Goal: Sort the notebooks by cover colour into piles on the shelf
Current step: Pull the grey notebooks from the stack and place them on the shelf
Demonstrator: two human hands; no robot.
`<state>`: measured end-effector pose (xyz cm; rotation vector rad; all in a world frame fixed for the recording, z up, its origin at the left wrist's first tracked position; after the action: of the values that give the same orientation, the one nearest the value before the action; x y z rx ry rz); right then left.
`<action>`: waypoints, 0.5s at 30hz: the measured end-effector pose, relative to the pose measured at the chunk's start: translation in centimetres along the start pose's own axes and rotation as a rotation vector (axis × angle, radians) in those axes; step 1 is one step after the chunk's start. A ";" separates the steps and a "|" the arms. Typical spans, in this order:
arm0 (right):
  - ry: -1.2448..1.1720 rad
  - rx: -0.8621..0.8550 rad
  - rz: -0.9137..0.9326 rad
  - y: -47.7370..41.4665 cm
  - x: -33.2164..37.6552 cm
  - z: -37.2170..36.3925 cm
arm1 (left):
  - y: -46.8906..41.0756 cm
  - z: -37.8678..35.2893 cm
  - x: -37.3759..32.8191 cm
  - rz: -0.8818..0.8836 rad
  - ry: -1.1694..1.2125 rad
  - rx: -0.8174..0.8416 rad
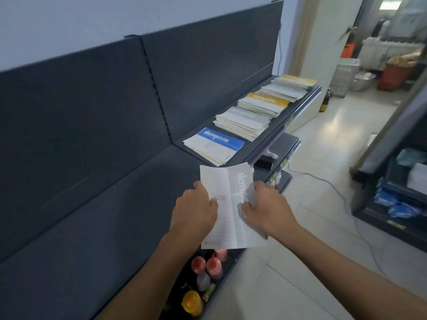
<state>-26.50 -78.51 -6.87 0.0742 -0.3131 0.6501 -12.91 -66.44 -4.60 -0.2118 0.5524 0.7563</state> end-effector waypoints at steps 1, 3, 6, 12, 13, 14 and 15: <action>-0.006 -0.007 -0.018 -0.7 -1.0 0.4 | -0.7 -0.5 -1.1 -0.015 0.000 0.003; -0.031 -0.019 -0.054 -2.1 -2.9 1.1 | -2.3 -1.4 -3.0 -0.038 0.006 0.007; -0.042 -0.027 -0.100 -4.2 -5.4 1.9 | -4.7 -2.9 -5.4 -0.055 0.016 0.019; -0.023 -0.003 -0.148 -9.6 -10.1 2.9 | -10.5 -6.5 -9.7 -0.117 0.045 0.028; -0.022 -0.004 -0.148 -10.9 -10.7 3.1 | -11.7 -7.1 -10.2 -0.118 0.053 0.031; -0.020 -0.006 -0.146 -12.2 -11.4 3.2 | -12.9 -7.7 -10.7 -0.116 0.055 0.036; -0.014 -0.006 -0.144 -13.5 -12.0 3.4 | -14.1 -8.3 -11.2 -0.116 0.052 0.039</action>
<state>-28.19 -96.81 -6.96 0.0945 -0.3201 0.5062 -13.02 -86.22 -5.62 -0.2263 0.5988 0.6289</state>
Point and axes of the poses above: each hand's wrist, its own y-axis away from the middle knuckle, its own z-axis out of the back of the hand, x = y × z, the point moved 5 cm from there along -y, towards the middle knuckle, and after that the axes turned 11 degrees about y, right-handed, at the moved point
